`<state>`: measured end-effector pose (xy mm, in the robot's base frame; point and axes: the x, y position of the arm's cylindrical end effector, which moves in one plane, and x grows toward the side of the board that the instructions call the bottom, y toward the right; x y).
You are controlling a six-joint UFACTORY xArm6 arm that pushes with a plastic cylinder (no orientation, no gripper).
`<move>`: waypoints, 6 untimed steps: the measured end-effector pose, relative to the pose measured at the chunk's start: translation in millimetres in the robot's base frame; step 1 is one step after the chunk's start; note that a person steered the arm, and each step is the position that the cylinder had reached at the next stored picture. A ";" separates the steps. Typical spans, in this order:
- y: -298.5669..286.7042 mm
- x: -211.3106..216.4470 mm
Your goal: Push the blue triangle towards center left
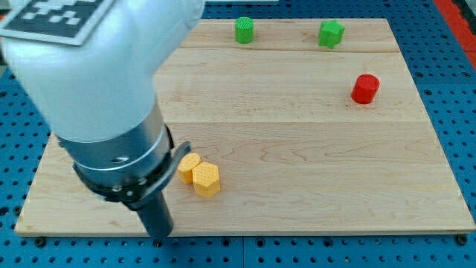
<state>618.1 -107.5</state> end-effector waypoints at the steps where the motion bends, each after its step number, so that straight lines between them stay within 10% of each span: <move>1: -8.4 0.7; 6: -88.7 -95.0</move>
<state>523.1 -196.3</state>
